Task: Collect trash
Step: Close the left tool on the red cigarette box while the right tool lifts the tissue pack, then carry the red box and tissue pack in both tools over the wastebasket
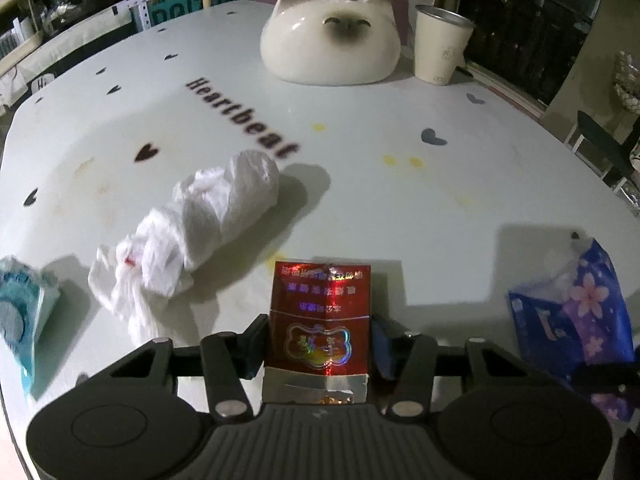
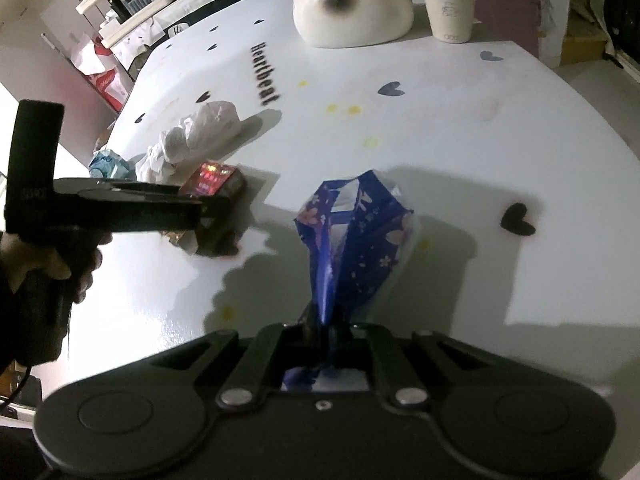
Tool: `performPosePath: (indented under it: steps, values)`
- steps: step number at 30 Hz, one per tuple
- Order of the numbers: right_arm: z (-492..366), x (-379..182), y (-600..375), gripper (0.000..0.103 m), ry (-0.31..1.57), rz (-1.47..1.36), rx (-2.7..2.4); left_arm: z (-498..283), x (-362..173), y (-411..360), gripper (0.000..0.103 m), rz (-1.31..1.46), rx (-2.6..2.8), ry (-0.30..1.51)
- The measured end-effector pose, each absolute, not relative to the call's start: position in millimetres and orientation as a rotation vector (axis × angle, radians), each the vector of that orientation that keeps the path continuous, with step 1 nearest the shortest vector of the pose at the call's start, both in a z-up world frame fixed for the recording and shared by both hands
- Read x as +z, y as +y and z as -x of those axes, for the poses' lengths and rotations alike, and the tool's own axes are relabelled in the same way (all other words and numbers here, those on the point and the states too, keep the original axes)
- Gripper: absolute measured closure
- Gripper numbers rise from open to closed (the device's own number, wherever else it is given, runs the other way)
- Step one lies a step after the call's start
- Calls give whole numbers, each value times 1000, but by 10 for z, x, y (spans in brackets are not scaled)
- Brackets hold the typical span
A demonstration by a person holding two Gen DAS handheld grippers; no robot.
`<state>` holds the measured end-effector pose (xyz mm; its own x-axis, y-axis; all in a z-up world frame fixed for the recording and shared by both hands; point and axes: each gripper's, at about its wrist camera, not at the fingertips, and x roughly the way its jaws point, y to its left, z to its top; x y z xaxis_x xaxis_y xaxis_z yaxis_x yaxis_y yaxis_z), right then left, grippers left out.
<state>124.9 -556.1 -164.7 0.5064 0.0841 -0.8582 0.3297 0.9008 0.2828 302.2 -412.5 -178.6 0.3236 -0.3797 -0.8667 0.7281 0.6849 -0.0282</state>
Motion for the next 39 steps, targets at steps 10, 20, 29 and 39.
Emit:
performPosePath:
  steps: [10, 20, 29, 39]
  values:
    - [-1227, -1519, -5556, 100, 990, -409, -177, -2683, -1601, -3737, 51, -301, -696, 1012]
    - [-1225, -1196, -5399, 100, 909, -341, -155, -2356, -1210, -3323, 51, -174, -609, 967]
    - [-1163, -912, -5078, 100, 853, -277, -89, -2075, -818, -2943, 51, -60, -527, 901]
    - [-1192, -691, -4649, 100, 819, -213, -22, -1886, -607, -2450, 51, 8, -422, 847]
